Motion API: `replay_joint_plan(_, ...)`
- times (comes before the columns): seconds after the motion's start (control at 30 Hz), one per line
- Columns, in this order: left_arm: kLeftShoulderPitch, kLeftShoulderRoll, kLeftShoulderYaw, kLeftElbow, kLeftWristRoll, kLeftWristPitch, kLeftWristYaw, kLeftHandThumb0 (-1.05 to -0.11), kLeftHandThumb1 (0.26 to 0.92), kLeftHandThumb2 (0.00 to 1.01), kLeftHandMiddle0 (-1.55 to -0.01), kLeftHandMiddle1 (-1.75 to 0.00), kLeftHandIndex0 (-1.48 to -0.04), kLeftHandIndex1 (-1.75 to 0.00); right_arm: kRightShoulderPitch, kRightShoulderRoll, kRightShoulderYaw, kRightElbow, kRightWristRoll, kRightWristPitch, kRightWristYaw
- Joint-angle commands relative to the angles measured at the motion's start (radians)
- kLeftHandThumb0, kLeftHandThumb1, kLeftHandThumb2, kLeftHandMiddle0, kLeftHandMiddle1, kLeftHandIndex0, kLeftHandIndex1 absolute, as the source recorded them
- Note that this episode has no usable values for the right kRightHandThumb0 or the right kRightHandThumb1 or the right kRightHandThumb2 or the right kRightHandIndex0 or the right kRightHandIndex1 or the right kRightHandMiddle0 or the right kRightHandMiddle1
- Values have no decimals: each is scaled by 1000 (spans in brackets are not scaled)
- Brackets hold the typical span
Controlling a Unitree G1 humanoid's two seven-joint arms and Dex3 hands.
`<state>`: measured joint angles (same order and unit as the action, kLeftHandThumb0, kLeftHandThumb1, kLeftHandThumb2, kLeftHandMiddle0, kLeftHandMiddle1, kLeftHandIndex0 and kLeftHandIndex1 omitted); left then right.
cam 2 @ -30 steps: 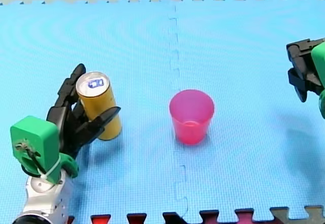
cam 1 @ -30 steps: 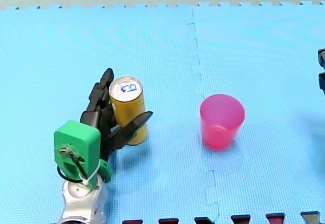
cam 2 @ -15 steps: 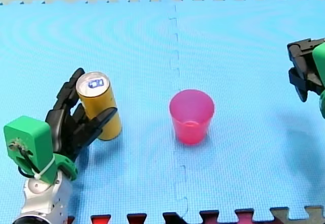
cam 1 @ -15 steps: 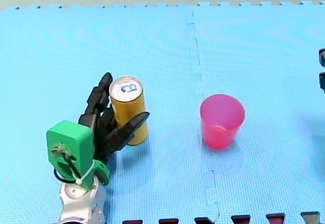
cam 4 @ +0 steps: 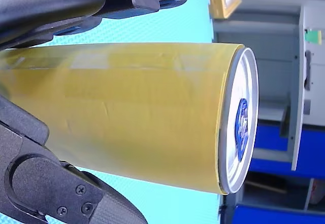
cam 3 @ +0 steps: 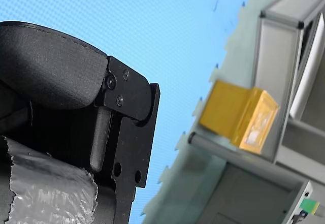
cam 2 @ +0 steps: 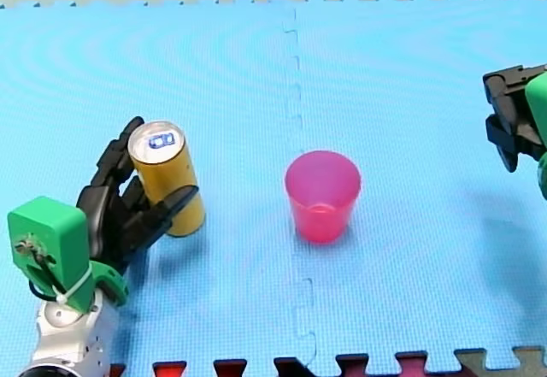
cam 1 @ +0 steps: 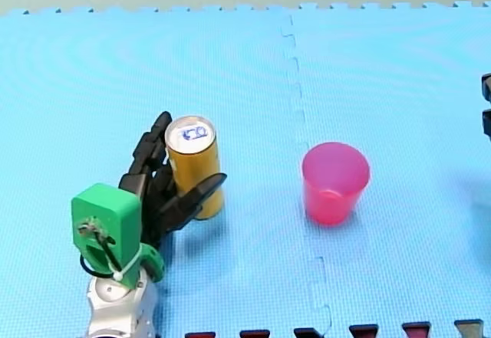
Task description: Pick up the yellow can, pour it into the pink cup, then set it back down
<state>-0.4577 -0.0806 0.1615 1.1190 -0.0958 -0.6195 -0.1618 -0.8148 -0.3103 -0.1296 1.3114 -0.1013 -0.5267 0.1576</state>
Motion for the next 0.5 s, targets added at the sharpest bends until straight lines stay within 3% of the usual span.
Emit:
replay_joint_plan(0.0,4,15,-13,-6,18,6,11,-711,680,1,-268,-8,-210,-3,1,-6,4,-3,-3,-4,-1)
replay_joint_plan(0.47,6,27,-28,-15,40,13,31,-737,674,0,-279,-6,-225,-4,3,-3,8,-3,1,-3,0)
